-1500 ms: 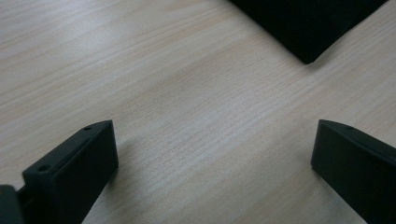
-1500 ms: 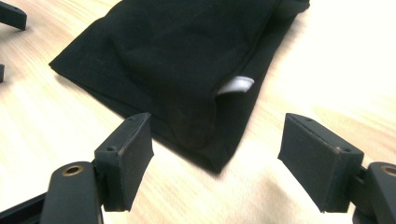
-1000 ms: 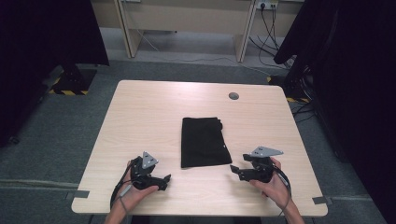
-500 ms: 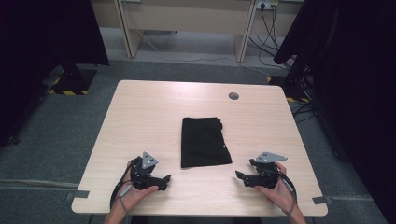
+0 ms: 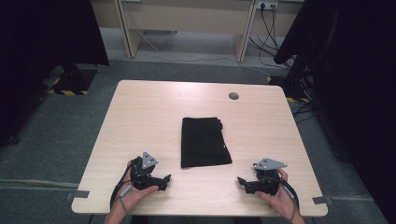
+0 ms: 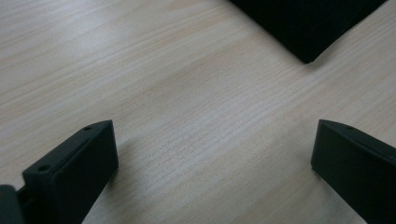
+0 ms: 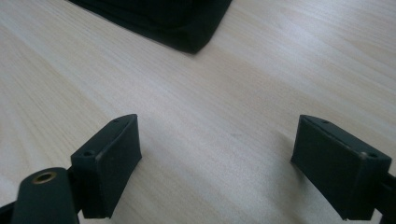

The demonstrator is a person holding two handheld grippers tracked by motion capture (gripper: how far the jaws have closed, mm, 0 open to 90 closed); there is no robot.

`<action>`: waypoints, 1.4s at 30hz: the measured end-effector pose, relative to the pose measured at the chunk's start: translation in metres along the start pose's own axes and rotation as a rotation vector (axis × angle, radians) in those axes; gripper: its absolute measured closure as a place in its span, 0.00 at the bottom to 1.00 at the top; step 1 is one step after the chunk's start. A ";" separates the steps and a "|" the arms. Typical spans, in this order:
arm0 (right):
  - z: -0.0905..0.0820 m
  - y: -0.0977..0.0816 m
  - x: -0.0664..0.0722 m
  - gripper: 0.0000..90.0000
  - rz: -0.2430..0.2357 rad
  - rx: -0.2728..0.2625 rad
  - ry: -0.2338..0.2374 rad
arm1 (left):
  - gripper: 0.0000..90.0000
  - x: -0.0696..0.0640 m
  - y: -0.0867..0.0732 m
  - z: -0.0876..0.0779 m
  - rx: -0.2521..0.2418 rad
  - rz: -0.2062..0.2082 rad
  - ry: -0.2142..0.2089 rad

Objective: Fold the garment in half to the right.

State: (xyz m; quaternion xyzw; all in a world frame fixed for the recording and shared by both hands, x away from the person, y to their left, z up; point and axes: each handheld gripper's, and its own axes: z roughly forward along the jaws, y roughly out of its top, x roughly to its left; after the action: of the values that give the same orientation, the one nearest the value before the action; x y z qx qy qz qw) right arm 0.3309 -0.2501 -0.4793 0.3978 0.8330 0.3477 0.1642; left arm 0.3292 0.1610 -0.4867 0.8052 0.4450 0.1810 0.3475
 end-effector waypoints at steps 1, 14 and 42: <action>-0.001 -0.001 0.000 0.17 -0.003 -0.002 0.000 | 0.00 0.000 0.000 0.000 0.000 0.000 0.000; -0.012 -0.012 0.006 0.17 0.001 -0.003 -0.002 | 0.00 0.000 0.000 0.000 -0.001 0.001 0.000; -0.032 -0.032 0.013 0.17 0.010 -0.005 -0.011 | 0.00 0.000 0.000 0.000 0.000 0.001 0.000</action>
State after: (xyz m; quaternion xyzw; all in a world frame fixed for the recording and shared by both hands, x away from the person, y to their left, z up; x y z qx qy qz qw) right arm 0.2875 -0.2686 -0.4797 0.4035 0.8292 0.3485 0.1679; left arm 0.3290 0.1610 -0.4868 0.8053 0.4448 0.1811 0.3476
